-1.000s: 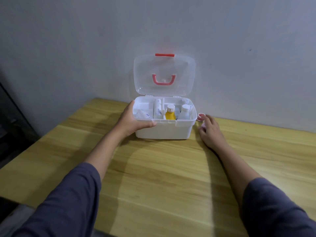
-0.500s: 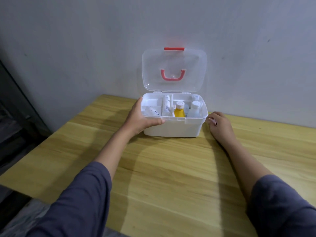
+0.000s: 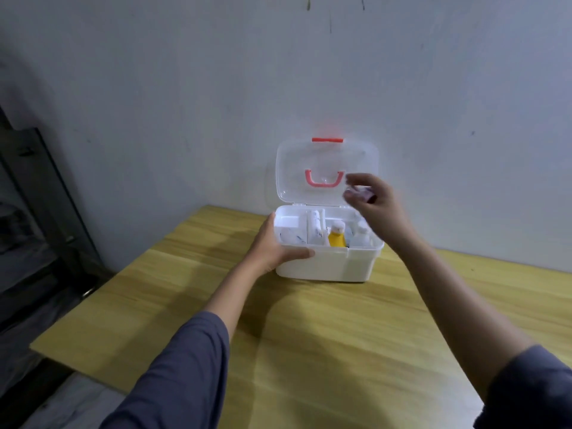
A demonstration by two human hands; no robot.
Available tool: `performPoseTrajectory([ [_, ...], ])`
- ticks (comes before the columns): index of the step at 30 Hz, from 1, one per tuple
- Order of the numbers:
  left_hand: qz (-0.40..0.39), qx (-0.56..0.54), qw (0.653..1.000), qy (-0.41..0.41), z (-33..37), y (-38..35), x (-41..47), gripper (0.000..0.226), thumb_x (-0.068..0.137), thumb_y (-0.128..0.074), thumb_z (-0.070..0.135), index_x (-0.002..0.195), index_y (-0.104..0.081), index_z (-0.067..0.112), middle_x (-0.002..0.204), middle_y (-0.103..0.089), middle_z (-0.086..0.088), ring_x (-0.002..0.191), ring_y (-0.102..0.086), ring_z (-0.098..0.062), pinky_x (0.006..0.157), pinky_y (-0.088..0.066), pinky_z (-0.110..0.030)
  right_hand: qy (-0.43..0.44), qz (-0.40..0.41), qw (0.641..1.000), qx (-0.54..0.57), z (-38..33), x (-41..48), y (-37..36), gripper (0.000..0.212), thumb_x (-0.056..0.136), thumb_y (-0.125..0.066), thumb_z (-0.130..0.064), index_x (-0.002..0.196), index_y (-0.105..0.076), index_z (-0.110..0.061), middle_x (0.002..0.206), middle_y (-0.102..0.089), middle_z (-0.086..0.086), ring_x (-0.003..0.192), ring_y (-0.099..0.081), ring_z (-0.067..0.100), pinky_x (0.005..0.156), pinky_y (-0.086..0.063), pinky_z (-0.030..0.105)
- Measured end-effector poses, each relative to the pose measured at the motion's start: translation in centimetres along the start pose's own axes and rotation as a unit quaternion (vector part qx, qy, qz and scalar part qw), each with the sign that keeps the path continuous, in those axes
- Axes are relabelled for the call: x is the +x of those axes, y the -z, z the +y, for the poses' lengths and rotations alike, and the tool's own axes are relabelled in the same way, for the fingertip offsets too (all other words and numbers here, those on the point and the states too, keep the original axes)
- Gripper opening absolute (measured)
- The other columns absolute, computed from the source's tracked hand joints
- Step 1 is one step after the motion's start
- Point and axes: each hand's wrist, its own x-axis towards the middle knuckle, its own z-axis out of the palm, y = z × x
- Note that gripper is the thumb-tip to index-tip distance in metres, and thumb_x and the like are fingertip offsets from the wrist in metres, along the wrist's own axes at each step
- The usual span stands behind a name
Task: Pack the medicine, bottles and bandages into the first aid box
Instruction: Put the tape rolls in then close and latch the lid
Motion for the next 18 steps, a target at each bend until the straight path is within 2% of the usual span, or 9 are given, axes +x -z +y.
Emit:
performPoseTrajectory([
  [2,-0.001,0.007,1.0,-0.005,-0.5,-0.4,-0.3,0.11,0.035,-0.091,0.044,0.136,-0.052,0.022,0.128,-0.064,0.002,0.118,-0.063,-0.015,0.095,-0.056,-0.033,0.001,-0.065,0.998,-0.02,-0.9,0.4,-2.6,0.032,0.083,-0.065,-0.011,0.115,-0.061,-0.012,0.099,-0.064,-0.002,0.081,-0.057,0.005,0.074,-0.044,0.008],
  [3,-0.002,0.004,1.0,-0.011,-0.4,-0.8,-0.5,0.111,0.035,-0.091,0.045,0.136,-0.052,0.022,0.128,-0.064,0.002,0.117,-0.063,-0.015,0.094,-0.056,-0.032,-0.002,-0.092,0.995,-0.038,-0.9,0.6,-3.6,0.034,0.082,-0.065,-0.009,0.115,-0.061,-0.011,0.102,-0.065,0.002,0.087,-0.057,0.009,0.076,-0.044,0.008],
  [5,-0.01,0.001,1.0,-0.014,0.0,-1.8,-0.7,0.108,0.038,-0.092,0.045,0.136,-0.052,0.026,0.128,-0.065,0.003,0.117,-0.064,-0.013,0.094,-0.056,-0.034,-0.015,-0.142,0.987,-0.076,-0.6,0.9,-4.7,0.036,0.08,-0.066,-0.007,0.116,-0.06,-0.009,0.111,-0.066,0.006,0.092,-0.054,0.01,0.072,-0.041,0.007],
  [8,-0.035,0.014,0.999,-0.035,1.2,-3.7,-0.2,0.1,0.045,-0.096,0.051,0.132,-0.052,0.029,0.123,-0.068,0.0,0.114,-0.067,-0.018,0.091,-0.06,-0.042,-0.048,-0.193,0.969,-0.145,0.0,1.4,-4.3,0.036,0.08,-0.065,-0.008,0.115,-0.06,-0.009,0.115,-0.066,0.009,0.091,-0.052,0.012,0.077,-0.036,0.016],
  [9,-0.041,0.012,0.998,-0.039,1.8,-4.1,-0.1,0.099,0.045,-0.097,0.048,0.13,-0.052,0.027,0.122,-0.068,-0.002,0.115,-0.068,-0.021,0.091,-0.061,-0.045,-0.053,-0.199,0.965,-0.163,0.1,1.6,-3.9,0.036,0.08,-0.065,-0.008,0.115,-0.061,-0.009,0.115,-0.066,0.009,0.09,-0.052,0.013,0.077,-0.035,0.016],
  [11,-0.05,-0.015,0.997,-0.053,3.2,-4.7,-0.5,0.098,0.043,-0.095,0.039,0.129,-0.051,0.027,0.126,-0.066,-0.003,0.118,-0.067,-0.023,0.093,-0.06,-0.042,-0.055,-0.195,0.96,-0.193,0.0,1.8,-3.3,0.035,0.079,-0.064,-0.009,0.114,-0.061,-0.01,0.115,-0.066,0.008,0.093,-0.055,0.016,0.075,-0.035,0.016],
  [15,-0.058,-0.06,0.992,-0.091,5.7,-4.2,-1.2,0.118,0.039,-0.089,0.041,0.146,-0.041,0.024,0.139,-0.056,0.005,0.125,-0.058,-0.008,0.099,-0.051,-0.024,-0.039,-0.189,0.955,-0.224,-1.8,2.6,-2.5,0.04,0.081,-0.064,-0.015,0.12,-0.057,-0.014,0.125,-0.06,0.006,0.108,-0.055,0.02,0.082,-0.036,0.02],
  [17,-0.05,-0.056,0.99,-0.12,7.0,-3.1,-1.2,0.119,0.04,-0.087,0.042,0.148,-0.041,0.025,0.141,-0.055,0.008,0.125,-0.056,-0.003,0.098,-0.048,-0.017,-0.022,-0.177,0.958,-0.226,-3.4,3.3,-2.3,0.046,0.079,-0.067,-0.015,0.123,-0.054,-0.013,0.127,-0.055,0.009,0.103,-0.054,0.022,0.08,-0.036,0.023],
  [18,-0.046,-0.053,0.989,-0.129,7.6,-2.5,-1.1,0.116,0.041,-0.088,0.042,0.147,-0.043,0.026,0.139,-0.057,0.008,0.125,-0.057,-0.004,0.099,-0.049,-0.019,-0.01,-0.166,0.96,-0.226,-4.2,3.7,-2.2,0.047,0.077,-0.069,-0.015,0.121,-0.053,-0.011,0.126,-0.054,0.012,0.101,-0.054,0.023,0.079,-0.036,0.024],
])
